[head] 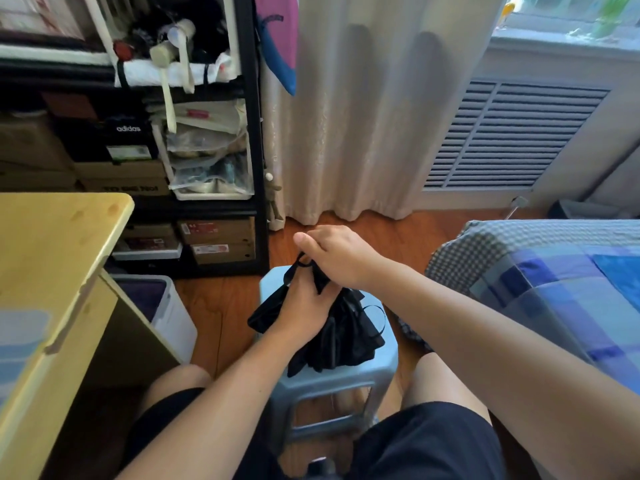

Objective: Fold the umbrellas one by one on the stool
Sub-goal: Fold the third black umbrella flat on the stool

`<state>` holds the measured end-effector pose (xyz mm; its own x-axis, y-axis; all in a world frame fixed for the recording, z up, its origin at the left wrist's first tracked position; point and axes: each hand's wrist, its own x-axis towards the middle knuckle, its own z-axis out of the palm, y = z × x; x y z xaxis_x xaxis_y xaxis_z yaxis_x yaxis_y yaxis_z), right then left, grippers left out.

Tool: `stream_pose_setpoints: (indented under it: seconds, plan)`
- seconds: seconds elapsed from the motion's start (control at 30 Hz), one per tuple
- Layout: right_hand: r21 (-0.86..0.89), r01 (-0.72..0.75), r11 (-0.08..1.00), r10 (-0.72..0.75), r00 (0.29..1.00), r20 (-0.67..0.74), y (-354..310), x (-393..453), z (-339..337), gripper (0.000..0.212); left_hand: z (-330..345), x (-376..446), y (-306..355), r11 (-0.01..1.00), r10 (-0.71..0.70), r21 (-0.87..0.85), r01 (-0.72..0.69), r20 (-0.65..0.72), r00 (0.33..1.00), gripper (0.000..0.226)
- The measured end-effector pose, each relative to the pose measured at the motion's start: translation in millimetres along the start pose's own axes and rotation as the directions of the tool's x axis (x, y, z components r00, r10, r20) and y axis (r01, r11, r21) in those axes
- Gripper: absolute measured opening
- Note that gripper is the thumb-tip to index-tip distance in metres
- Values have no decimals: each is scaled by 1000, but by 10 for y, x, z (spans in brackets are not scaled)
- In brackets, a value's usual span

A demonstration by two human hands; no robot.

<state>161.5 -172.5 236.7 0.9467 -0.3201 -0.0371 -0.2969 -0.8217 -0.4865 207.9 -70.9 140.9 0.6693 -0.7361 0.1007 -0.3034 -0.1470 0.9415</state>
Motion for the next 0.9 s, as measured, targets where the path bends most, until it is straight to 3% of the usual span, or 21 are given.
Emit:
stream_pose_setpoints:
  seconds: [0.17, 0.27, 0.33, 0.4, 0.43, 0.47, 0.53, 0.6, 0.67, 0.73, 0.83, 0.9]
  plan:
    - [-40, 13, 999, -16, 996, -92, -39, -65, 77, 54, -14, -66, -27, 1000, 19, 10, -20, 6, 1000, 28]
    - [-74, 10, 997, -11, 1000, -6, -104, -111, 25, 55, -46, -127, 58, 1000, 29, 10, -29, 11, 1000, 21]
    - [93, -57, 994, 54, 998, 33, -105, -173, -128, 59, -69, -162, 120, 998, 60, 0, -60, 31, 998, 20]
    - [385, -124, 914, 148, 988, -34, -16, -268, -295, 63, -85, -133, 117, 999, 33, 18, -34, 43, 999, 19]
    - [426, -115, 897, 152, 987, -53, 45, -316, -357, 63, -95, -115, 102, 999, 14, 39, -16, 49, 999, 20]
    - [343, -101, 934, 119, 992, -32, 59, -360, -398, 61, -107, -96, 86, 997, 10, 71, -14, 60, 998, 23]
    - [-12, -49, 999, 50, 995, 82, 72, -430, -368, 53, -128, -84, 94, 987, 21, 156, -35, 91, 996, 30]
    - [-130, -54, 990, 62, 996, 59, 102, -443, -286, 29, -147, -65, 143, 958, 34, 280, -68, 124, 992, 43]
    - [58, -110, 992, 111, 994, -14, 113, -467, -263, 14, -190, -68, 207, 898, 15, 434, -74, 138, 990, 56]
    - [199, -193, 961, 210, 975, -67, 173, -511, -267, 14, -288, -130, 239, 867, 3, 495, -63, 121, 993, 72]
    - [427, -335, 840, 421, 899, -124, 425, -545, -236, 25, -543, -306, 108, 937, 28, 349, -7, -58, 998, 79]
    - [619, -375, 690, 557, 821, -125, 601, -559, -258, 29, -724, -400, -18, 983, -25, 174, 54, -166, 986, 63]
